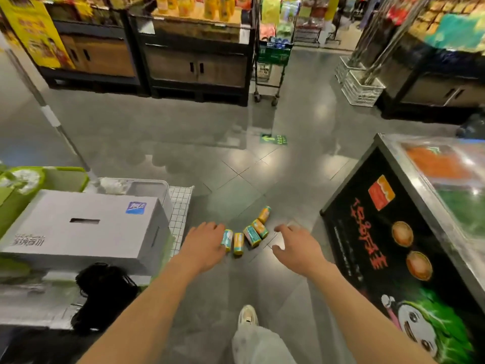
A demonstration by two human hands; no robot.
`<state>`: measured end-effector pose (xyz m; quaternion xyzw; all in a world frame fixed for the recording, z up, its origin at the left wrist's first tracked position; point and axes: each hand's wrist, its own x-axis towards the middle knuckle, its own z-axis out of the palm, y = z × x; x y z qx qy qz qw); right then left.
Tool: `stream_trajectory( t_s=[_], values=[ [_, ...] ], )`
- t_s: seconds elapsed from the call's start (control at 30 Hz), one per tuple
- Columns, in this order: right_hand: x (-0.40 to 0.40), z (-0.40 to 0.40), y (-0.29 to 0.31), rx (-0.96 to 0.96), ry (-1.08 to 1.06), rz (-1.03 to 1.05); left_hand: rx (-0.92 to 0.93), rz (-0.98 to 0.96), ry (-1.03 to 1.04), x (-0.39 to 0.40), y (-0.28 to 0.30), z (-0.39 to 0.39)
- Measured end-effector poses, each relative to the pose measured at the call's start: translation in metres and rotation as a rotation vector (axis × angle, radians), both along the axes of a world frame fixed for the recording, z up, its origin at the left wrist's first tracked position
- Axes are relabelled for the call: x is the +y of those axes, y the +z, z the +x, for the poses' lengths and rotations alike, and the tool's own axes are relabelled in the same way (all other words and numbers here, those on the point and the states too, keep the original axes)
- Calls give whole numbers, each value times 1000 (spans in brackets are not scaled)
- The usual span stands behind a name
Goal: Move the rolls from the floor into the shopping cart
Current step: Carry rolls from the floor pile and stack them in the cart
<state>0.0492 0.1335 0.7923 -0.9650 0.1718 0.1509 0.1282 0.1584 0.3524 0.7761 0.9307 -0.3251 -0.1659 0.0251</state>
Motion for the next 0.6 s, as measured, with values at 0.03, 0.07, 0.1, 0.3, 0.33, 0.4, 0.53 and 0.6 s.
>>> stream_trajectory(
  t_s=[0.03,0.07,0.1,0.3,0.33,0.4,0.53,0.6],
  values=[
    [-8,17,-4,-6,5,4,-3,-2,4,-8,-3,14],
    [-15,34,-7,-5,14,7,-3,-5,13,-16,-4,27],
    [-22,51,-9,2,23,16,-1,-5,27,-23,-4,40],
    [-55,147,-24,35,106,77,63,-52,196,-45,-7,109],
    [-58,160,-27,49,116,84,88,-63,226,-45,-11,118],
    [-62,188,-34,71,134,93,128,-74,274,-42,-24,138],
    [-66,241,-58,100,165,83,156,-83,307,-37,-49,196],
    [-66,269,-73,120,172,65,167,-65,285,-37,-65,228]
  ],
)
